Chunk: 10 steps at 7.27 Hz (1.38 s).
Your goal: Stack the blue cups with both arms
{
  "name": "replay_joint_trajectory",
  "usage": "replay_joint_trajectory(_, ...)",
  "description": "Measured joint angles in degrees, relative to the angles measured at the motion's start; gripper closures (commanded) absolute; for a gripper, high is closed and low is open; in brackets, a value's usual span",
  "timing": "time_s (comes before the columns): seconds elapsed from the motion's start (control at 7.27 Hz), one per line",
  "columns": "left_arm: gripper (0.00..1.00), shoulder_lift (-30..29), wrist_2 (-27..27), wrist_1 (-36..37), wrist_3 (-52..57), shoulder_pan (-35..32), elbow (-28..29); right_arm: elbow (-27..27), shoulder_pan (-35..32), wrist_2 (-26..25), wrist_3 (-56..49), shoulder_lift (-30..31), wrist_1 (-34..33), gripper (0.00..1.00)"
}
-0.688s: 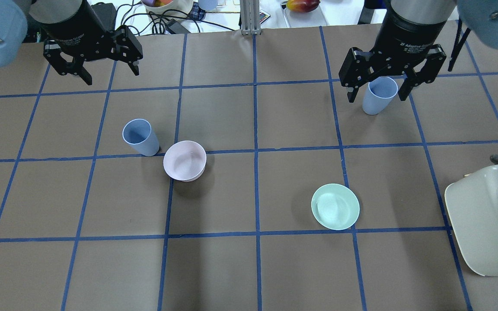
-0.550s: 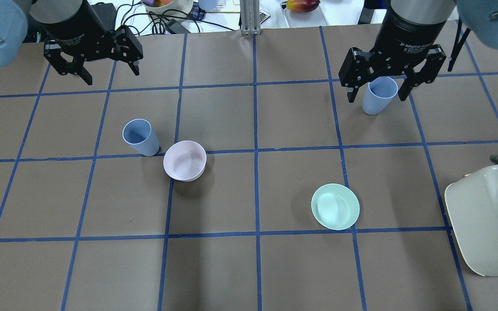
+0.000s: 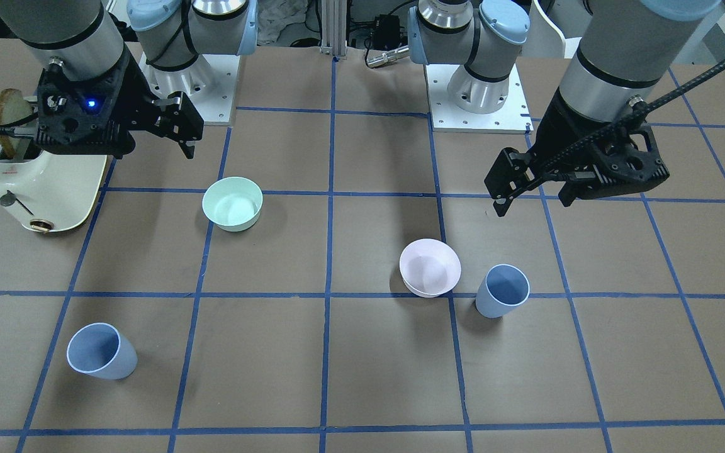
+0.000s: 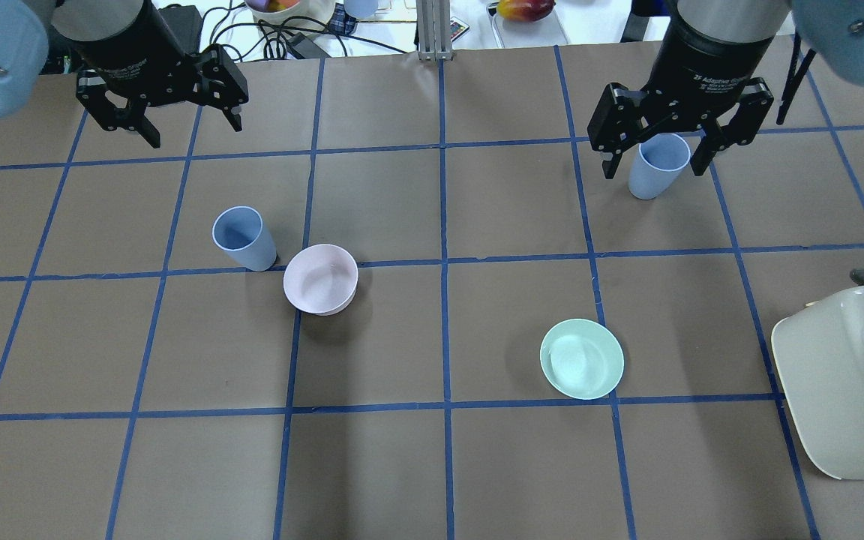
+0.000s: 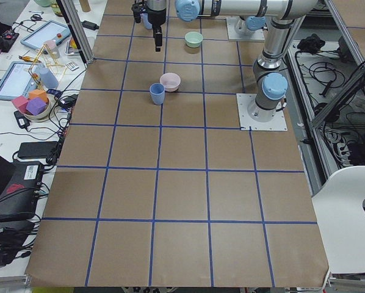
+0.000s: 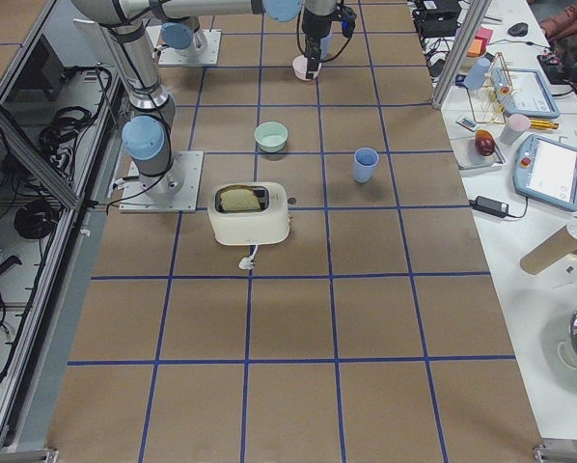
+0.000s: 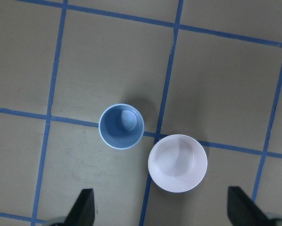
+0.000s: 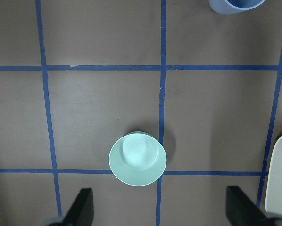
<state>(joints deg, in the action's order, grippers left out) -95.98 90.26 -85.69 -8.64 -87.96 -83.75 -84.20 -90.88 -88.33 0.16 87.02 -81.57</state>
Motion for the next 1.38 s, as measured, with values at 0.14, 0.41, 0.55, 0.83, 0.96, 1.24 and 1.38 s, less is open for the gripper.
replay_joint_trajectory(0.14, 0.0, -0.22, 0.0, 0.02, -0.04, -0.01, 0.0, 0.0, 0.0, 0.02, -0.02, -0.01, 0.01, 0.0)
replay_joint_trajectory(0.41, 0.0, -0.07, -0.04, 0.07, -0.08, -0.01, -0.18, -0.06, 0.0, 0.15, 0.07, -0.04, 0.0, 0.0)
replay_joint_trajectory(0.55, 0.0, -0.03, 0.02, 0.08, -0.14, -0.02, -0.45, -0.07, 0.01, 0.16, 0.07, -0.07, -0.04, 0.0)
replay_joint_trajectory(0.83, 0.0, -0.23, 0.11, 0.53, -0.11, -0.02, -1.58, -0.09, 0.18, 0.3, 0.03, -0.28, -0.13, 0.0)
replay_joint_trajectory(0.96, 0.0, -1.07, -0.08, 0.79, 0.23, 0.04, -2.05, -0.07, 0.41, 0.25, -0.15, -0.37, -0.2, 0.0)
replay_joint_trajectory(1.24, 0.0, -4.57, -0.28, 3.35, 0.99, 0.31, -4.17, 0.04, 1.61, 0.14, -0.66, -0.53, -0.28, 0.0)
replay_joint_trajectory(1.38, 0.0, -6.92, -0.18, 6.48, 1.5, 0.45, -5.94, 0.06, 2.31, 0.14, -0.65, -0.78, -0.58, 0.0)
